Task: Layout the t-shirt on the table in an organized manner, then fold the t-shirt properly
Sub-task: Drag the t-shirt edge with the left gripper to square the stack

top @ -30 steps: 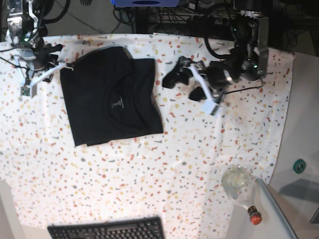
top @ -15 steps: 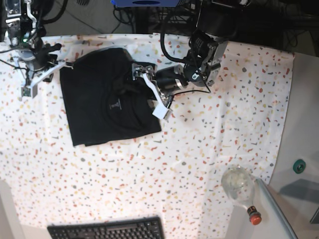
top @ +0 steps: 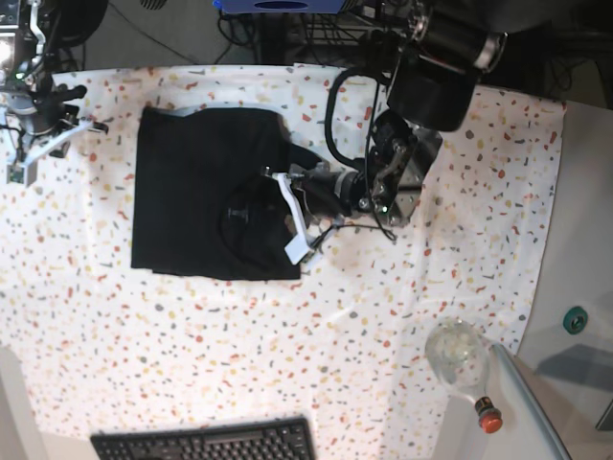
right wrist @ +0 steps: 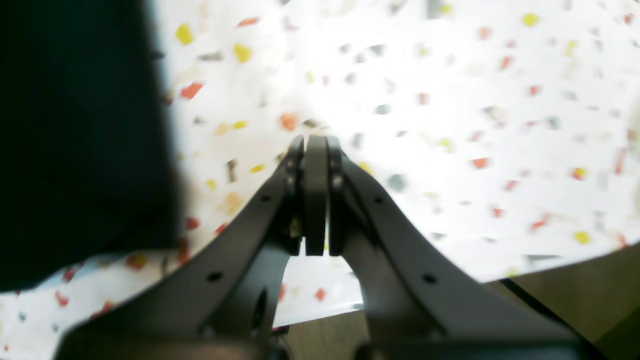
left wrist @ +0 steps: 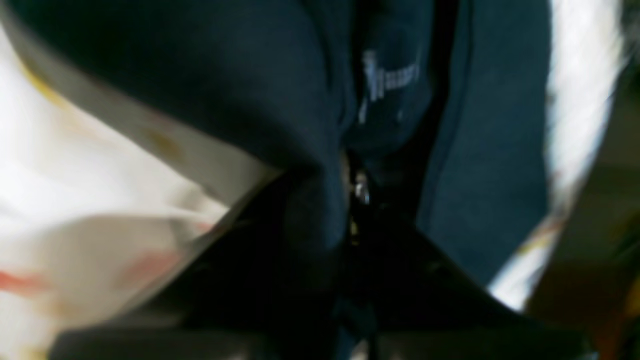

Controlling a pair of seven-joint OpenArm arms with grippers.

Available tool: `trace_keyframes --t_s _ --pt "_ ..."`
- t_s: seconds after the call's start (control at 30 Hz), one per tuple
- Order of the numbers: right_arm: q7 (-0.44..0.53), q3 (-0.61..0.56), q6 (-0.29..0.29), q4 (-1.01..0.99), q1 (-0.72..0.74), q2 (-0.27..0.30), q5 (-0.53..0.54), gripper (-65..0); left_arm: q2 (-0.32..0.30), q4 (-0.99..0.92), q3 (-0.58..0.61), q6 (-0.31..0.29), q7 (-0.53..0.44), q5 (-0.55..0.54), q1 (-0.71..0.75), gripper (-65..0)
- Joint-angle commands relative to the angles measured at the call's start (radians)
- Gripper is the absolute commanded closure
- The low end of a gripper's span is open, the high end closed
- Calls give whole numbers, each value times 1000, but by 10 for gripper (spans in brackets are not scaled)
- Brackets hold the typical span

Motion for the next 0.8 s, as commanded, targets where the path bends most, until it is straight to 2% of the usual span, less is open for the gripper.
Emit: trace_keyframes --t_s 0.0,0.1,0.17,0.27,0.37,0.47,0.57,0.77 --pt "20 24 1 14 0 13 -2 0 -16 5 44 40 36 80 -31 0" --pt "20 48 1 14 0 13 -2 0 -81 41 265 35 40 155 -108 0" --pt "20 51 1 14 0 13 -2 0 -124 77 441 6 37 212 -160 0" --pt "20 48 1 14 0 13 -2 0 -138 118 650 -40 34 299 -226 0" --pt "19 45 1 14 8 13 -2 0 -131 135 791 -41 -27 440 -275 0" --pt "19 44 1 -20 34 13 -2 0 -99 126 793 -41 -135 579 -280 0" --pt "17 48 1 -92 83 18 -2 0 -47 126 774 -41 -195 672 -275 0" --pt "15 44 1 -140 105 13 -2 0 43 126 777 -41 -279 724 -274 0"
